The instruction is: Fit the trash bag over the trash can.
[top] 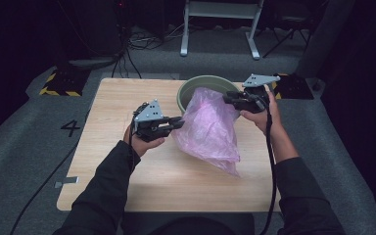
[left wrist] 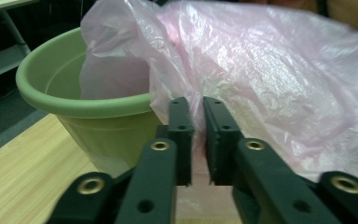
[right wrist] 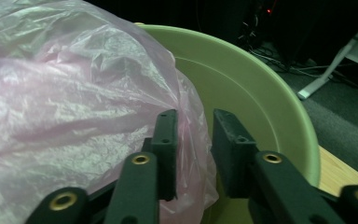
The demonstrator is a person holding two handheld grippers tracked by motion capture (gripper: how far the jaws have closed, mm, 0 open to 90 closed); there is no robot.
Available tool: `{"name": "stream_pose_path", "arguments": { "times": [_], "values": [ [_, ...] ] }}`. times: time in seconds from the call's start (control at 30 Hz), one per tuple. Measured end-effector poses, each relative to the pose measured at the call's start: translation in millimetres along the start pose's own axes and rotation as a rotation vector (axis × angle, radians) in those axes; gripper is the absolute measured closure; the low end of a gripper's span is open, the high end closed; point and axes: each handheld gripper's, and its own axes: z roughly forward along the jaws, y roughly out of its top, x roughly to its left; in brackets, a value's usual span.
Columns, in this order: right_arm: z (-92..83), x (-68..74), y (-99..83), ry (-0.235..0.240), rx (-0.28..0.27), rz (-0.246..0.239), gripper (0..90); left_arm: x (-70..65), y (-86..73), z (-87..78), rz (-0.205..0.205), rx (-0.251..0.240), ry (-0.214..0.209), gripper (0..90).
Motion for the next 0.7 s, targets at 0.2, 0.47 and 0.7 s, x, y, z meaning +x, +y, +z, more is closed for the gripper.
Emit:
{"name": "stream_pose_path", "arguments": {
  "times": [0.2, 0.47, 0.7],
  "values": [
    [-6.4, 3.4, -1.7, 0.029, -0.041, 0.033, 39.6, 1.4, -0.3, 3.1, -0.003, -0.002, -0.006, 89.4],
    [-34.9, 15.0, 2.2, 0.092, -0.133, -0.007, 30.0, 3.3, 0.2, 1.8, -0.014, -0.006, 0.009, 89.7],
    [-48.6, 37.4, -0.1, 0.183, -0.141, -0.084, 31.4, 4.1, 2.6, -0.5, -0.014, -0.017, 0.015, 89.7]
  ]
}}
